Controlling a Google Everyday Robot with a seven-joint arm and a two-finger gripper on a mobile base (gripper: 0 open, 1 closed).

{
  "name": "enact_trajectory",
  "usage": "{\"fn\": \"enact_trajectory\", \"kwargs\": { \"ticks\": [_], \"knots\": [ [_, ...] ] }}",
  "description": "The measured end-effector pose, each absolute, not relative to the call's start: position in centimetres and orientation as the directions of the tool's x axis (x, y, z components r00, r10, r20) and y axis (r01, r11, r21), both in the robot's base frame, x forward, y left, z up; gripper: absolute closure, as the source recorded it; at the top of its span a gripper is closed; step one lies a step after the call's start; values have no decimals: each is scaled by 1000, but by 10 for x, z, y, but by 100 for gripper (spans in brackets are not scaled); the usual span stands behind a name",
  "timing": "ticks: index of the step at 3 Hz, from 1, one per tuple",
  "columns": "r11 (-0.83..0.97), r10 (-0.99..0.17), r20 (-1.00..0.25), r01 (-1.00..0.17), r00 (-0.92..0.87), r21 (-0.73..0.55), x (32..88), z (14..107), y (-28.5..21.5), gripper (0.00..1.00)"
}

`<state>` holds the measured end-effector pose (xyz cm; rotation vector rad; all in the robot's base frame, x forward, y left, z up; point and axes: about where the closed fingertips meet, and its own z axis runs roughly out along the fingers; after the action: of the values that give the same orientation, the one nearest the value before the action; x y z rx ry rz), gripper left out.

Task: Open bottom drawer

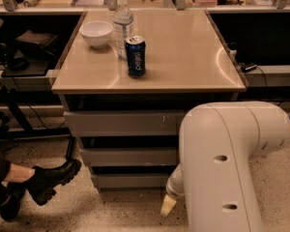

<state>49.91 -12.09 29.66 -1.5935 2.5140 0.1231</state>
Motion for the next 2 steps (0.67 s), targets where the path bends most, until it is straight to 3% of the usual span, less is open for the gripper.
{"fn": "enact_trajectory", "kwargs": {
  "ticks": [1, 2],
  "knots": [
    [484, -826, -325, -875, -460, 7, 520, 267, -86, 0],
    [474, -717, -587, -880, -375, -18, 535, 261, -40, 0]
  ]
}}
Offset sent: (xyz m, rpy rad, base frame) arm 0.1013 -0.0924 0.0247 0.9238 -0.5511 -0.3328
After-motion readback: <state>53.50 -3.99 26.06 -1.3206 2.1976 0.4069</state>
